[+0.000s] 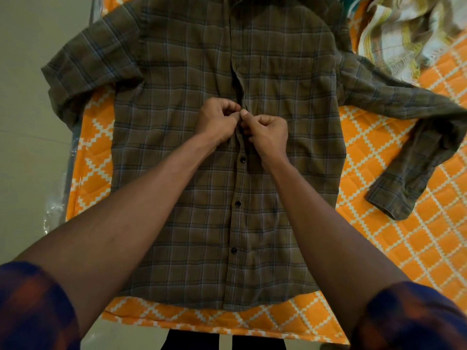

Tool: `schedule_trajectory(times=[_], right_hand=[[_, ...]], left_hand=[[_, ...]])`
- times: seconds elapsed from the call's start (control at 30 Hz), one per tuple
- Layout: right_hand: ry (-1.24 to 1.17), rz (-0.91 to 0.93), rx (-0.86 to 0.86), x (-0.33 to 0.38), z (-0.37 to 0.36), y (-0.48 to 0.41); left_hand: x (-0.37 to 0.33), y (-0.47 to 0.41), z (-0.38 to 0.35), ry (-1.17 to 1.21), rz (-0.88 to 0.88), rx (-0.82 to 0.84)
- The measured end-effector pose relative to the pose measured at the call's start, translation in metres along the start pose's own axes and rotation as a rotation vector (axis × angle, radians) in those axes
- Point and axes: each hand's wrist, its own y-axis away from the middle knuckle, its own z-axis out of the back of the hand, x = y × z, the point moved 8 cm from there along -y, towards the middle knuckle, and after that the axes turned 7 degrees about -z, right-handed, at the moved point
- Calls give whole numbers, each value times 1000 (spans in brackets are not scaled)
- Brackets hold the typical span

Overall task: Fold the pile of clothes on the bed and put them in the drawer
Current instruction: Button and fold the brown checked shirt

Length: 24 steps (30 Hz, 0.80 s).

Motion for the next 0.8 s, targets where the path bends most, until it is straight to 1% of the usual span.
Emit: schedule_trajectory(times=[0.1,0.23,0.37,0.53,0.8], right_hand=[[-144,-27,-21,-5,3,2],[-165,-19,-26,-9,1,2],[-206,-29,-16,-7,2,1],[-227,-47,10,-8,2,-2],[-266,-35,40,-11,0,-7]], left_hand=[[4,-1,1,53,27,20],[7,-4,-1,150,71,111],[2,-7,-2,141,65,163],[3,-6,-1,160,47,178],[5,-5,-2,158,64,132]])
